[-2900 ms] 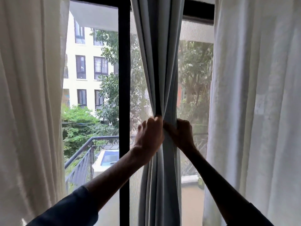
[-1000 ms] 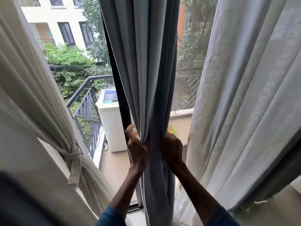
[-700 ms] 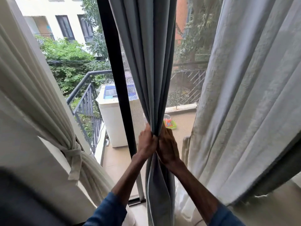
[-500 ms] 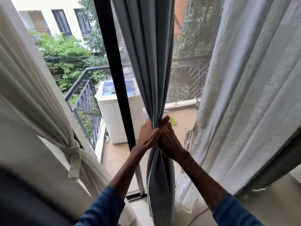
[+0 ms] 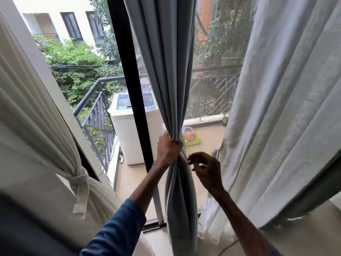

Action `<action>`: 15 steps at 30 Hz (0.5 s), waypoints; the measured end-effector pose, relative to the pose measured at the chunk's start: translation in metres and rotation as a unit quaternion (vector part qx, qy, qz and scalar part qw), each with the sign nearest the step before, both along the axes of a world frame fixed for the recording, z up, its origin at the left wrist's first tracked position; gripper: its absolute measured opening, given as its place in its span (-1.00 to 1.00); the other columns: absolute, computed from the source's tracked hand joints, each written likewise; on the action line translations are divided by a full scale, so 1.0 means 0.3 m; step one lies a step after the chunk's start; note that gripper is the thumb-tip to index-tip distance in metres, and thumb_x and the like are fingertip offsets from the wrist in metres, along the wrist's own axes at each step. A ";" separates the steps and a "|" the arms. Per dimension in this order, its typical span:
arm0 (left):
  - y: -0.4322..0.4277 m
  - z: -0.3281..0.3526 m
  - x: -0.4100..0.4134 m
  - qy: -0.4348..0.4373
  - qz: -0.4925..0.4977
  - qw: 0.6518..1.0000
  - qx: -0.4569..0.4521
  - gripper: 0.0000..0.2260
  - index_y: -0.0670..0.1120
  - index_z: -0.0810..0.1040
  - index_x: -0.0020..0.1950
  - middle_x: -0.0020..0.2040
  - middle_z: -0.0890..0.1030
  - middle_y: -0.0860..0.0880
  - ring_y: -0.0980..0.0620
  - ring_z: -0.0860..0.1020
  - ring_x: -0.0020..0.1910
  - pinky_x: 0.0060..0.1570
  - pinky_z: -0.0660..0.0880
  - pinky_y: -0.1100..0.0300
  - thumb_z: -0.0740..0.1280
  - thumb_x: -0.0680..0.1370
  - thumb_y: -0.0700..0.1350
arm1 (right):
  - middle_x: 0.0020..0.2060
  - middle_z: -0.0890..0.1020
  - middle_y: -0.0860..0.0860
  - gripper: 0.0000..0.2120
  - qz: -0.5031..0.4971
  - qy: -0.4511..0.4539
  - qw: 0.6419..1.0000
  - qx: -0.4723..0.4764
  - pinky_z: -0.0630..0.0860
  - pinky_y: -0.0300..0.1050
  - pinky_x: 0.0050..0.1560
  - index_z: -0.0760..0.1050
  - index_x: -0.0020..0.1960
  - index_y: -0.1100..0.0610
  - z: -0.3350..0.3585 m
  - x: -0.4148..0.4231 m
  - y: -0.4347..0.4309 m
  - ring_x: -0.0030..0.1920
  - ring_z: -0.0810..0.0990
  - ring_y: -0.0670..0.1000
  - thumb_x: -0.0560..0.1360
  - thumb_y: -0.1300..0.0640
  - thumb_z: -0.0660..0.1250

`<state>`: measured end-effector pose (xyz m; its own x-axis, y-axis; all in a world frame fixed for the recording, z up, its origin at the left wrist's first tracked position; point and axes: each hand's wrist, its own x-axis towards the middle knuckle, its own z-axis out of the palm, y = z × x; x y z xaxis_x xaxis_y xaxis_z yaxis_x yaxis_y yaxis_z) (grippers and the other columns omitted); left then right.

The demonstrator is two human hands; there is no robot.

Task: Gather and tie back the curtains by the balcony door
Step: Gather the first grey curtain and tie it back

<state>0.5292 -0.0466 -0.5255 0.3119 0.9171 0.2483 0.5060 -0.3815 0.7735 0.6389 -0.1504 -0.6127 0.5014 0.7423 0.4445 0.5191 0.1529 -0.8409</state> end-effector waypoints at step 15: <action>-0.010 0.009 0.032 0.002 0.033 0.999 -0.023 -0.84 -0.17 0.56 -0.02 -0.23 0.54 -0.11 -0.24 0.58 -0.19 -0.27 0.50 0.05 0.26 0.45 -0.19 | 0.24 0.64 -0.13 -0.68 0.066 0.047 0.996 -0.032 0.52 -0.07 0.33 0.54 0.36 -0.02 -0.041 -0.027 0.052 0.26 0.61 -0.14 0.62 0.11 0.27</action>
